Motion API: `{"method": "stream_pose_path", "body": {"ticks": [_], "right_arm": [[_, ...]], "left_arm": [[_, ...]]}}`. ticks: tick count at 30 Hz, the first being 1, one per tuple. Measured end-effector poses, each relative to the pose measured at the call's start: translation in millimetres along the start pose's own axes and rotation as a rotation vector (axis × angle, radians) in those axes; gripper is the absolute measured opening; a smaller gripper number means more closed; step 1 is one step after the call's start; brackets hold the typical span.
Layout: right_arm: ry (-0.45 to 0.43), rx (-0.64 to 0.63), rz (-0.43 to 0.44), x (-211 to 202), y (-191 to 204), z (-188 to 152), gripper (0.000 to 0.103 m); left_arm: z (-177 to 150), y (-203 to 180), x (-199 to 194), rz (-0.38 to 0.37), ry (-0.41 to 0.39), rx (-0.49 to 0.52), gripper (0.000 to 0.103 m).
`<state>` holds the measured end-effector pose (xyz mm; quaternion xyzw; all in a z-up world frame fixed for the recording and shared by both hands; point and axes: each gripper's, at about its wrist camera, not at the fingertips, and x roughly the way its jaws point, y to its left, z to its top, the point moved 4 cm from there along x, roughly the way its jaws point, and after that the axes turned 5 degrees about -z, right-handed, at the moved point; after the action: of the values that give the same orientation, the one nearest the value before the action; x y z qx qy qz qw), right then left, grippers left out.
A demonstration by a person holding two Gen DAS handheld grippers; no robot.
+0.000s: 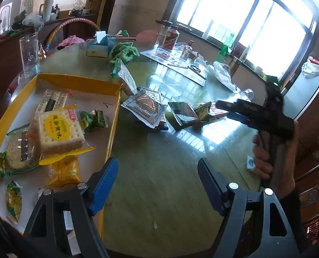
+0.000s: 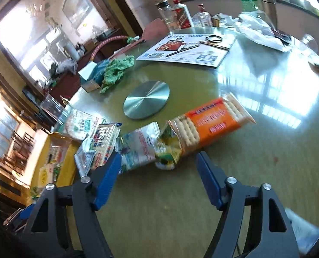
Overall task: Organize snacks
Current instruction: 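Grasp a green pea snack sachet with the right tool, then grasp the white milk-powder sachet with the left tool while the right tool holds the green sachet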
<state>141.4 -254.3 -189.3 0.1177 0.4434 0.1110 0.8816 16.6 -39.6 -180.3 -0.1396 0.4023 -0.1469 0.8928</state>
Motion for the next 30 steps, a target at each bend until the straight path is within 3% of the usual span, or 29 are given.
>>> {"method": "stream_pose_path", "body": {"ticks": [1,3,7,10,20,25,30], "right_arm": [[0.007,0.003,-0.011,8,2,5,0.068],[0.040,0.007,-0.018,24,5,9,0.056],[0.084,0.014,-0.107,48,4,7,0.051],[0.067,-0.008,-0.160,45,5,3,0.035],[0.056,0.088,-0.121,-8,-32,-50,0.032],[0.010,0.173,-0.125,-40,-60,-83,0.032],[-0.012,0.207,-0.126,-49,-70,-90,0.032]], "left_arm": [[1,-1,1,0.001,0.003,-0.001,0.076],[4,-2,3,-0.005,0.007,-0.003,0.076],[8,-5,5,0.007,0.004,0.018,0.076],[9,-6,10,0.005,0.014,0.016,0.076],[18,-44,38,-0.018,0.085,0.126,0.076],[43,-63,77,0.000,0.135,0.189,0.076],[76,-70,130,-0.010,0.156,0.281,0.076]]}}
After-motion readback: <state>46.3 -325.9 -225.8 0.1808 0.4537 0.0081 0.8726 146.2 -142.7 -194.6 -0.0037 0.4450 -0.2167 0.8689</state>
